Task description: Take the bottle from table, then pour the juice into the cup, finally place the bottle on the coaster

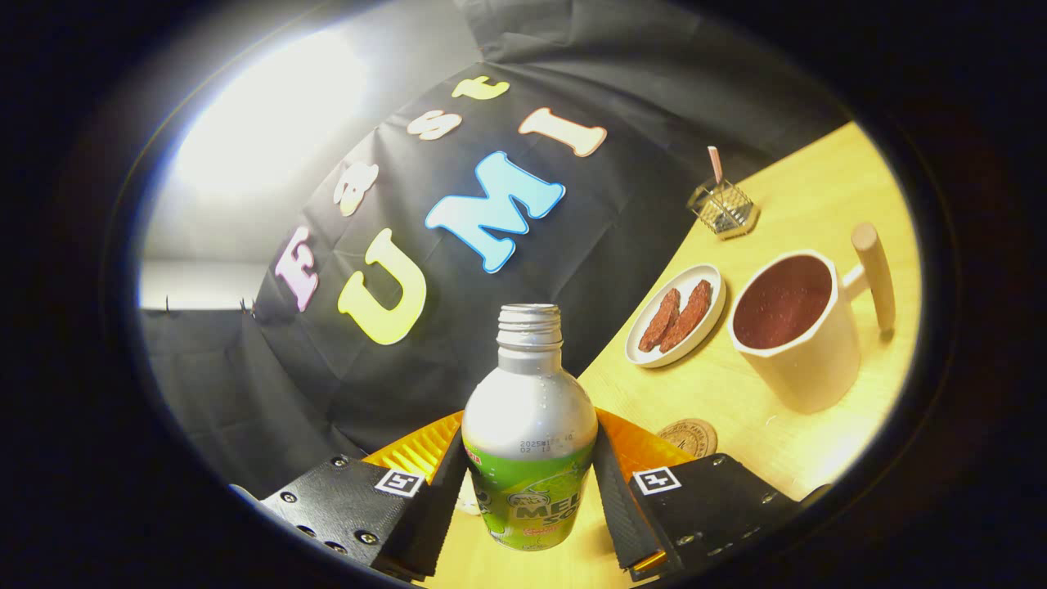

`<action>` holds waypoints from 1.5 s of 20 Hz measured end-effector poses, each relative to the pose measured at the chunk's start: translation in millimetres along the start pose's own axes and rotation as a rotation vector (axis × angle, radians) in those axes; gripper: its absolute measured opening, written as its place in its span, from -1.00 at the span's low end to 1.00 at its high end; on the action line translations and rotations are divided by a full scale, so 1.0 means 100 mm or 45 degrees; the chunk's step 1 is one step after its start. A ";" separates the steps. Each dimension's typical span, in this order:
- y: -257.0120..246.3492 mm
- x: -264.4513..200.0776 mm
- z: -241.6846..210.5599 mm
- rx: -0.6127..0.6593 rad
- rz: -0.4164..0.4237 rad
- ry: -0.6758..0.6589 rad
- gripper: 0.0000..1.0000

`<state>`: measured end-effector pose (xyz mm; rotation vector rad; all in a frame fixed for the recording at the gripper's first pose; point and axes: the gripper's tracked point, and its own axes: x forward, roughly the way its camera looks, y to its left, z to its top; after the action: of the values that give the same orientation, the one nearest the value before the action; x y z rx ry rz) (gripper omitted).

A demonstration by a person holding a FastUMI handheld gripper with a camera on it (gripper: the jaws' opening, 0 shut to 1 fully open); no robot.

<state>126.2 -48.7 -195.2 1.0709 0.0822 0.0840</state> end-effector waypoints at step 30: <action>-0.13 -0.04 0.47 0.896 0.059 -0.209 0.54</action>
<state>127.5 -95.8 -184.0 1.7783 -0.0696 0.0058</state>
